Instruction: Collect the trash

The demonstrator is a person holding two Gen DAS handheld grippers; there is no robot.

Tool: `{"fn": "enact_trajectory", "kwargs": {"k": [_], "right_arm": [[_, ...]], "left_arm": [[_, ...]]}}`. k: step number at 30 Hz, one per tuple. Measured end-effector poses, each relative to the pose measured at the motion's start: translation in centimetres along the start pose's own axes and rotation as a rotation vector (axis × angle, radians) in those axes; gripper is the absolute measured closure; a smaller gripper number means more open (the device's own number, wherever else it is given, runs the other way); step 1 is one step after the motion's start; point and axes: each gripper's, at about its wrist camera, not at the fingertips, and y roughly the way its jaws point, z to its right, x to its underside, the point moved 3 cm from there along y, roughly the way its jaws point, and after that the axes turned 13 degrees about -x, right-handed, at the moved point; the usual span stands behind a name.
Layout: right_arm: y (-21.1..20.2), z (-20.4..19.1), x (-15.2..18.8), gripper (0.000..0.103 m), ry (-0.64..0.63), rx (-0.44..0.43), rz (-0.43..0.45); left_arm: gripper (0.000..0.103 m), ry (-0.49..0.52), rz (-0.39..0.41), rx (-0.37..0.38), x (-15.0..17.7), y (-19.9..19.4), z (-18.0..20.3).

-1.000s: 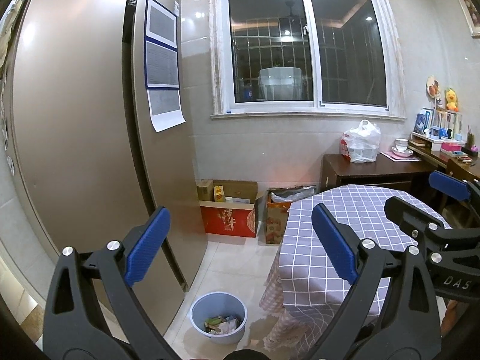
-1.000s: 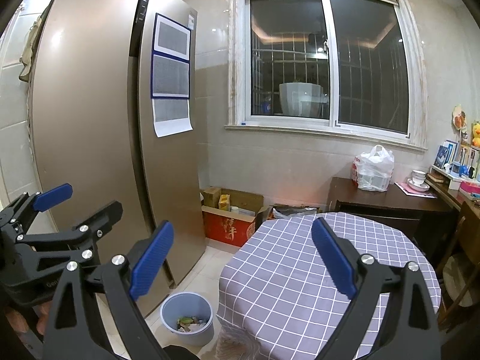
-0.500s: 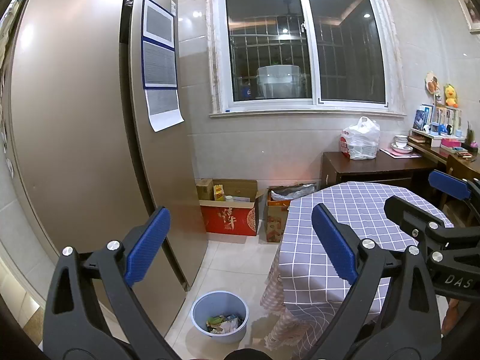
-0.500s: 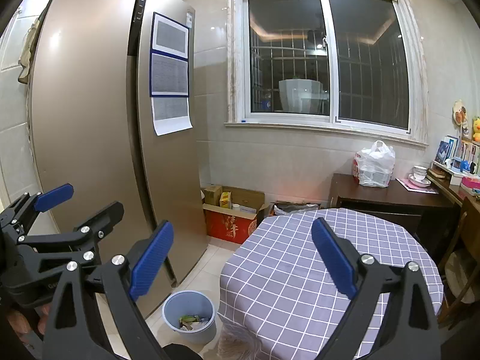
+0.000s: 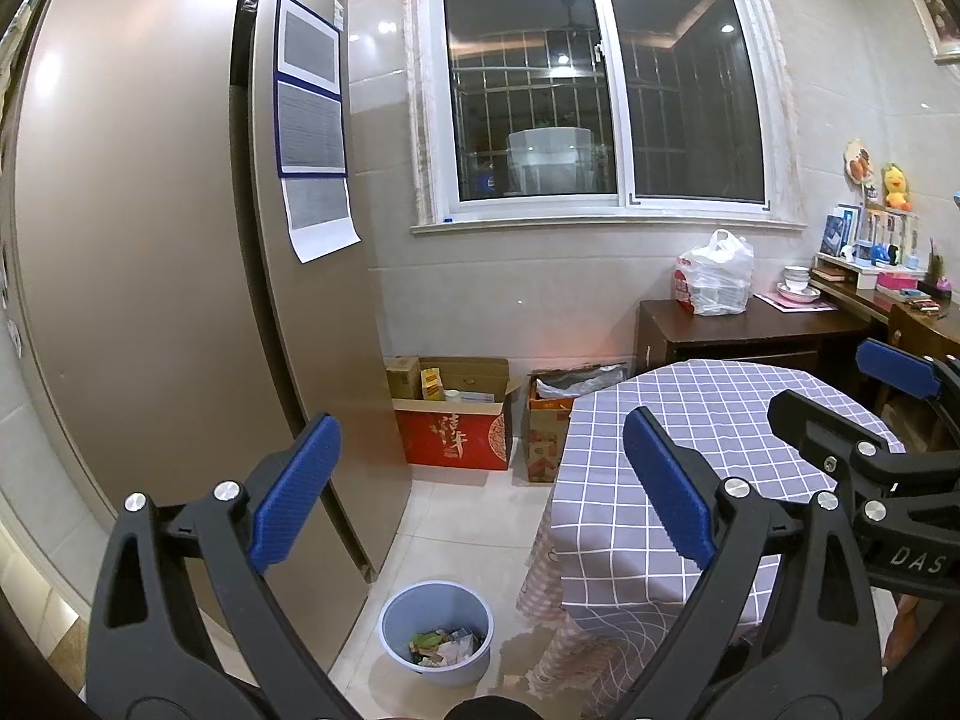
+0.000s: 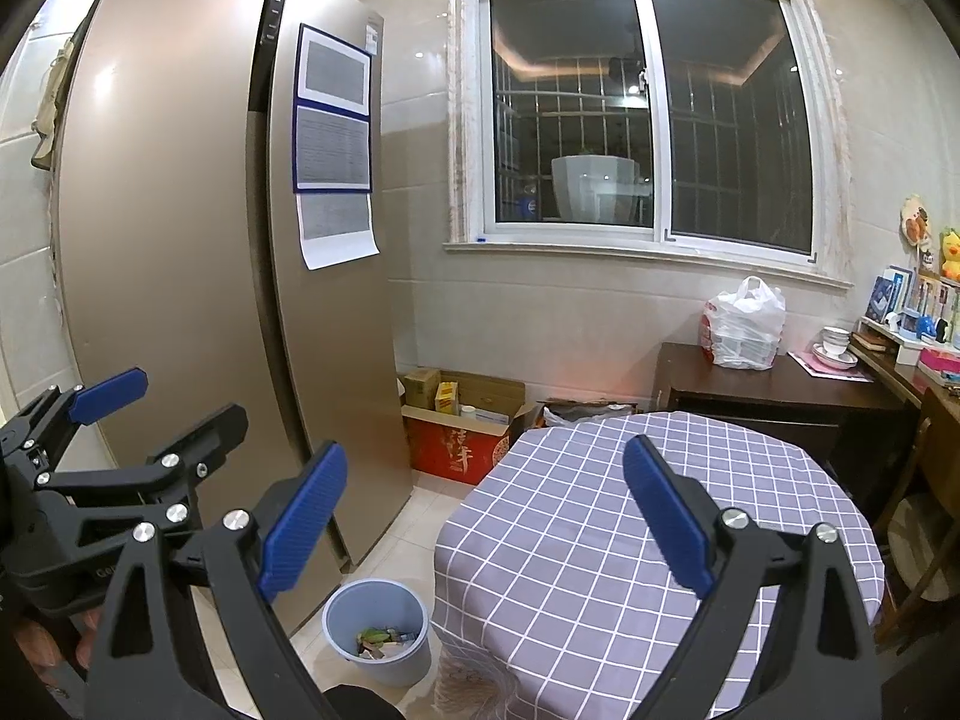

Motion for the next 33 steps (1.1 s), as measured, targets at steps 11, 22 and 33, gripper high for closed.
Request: {"fn": "enact_trajectory", "kwargs": {"k": [11, 22, 33], "right_arm": [[0.13, 0.8, 0.17, 0.011, 0.012, -0.001, -0.004], [0.2, 0.93, 0.2, 0.011, 0.014, -0.003, -0.006], [0.35, 0.81, 0.16, 0.011, 0.017, -0.004, -0.009]], "left_arm": [[0.01, 0.004, -0.003, 0.002, 0.14, 0.06, 0.13], [0.01, 0.005, -0.004, 0.002, 0.09, 0.2, 0.15], [0.01, 0.007, -0.003, 0.001, 0.03, 0.2, 0.14]]}}
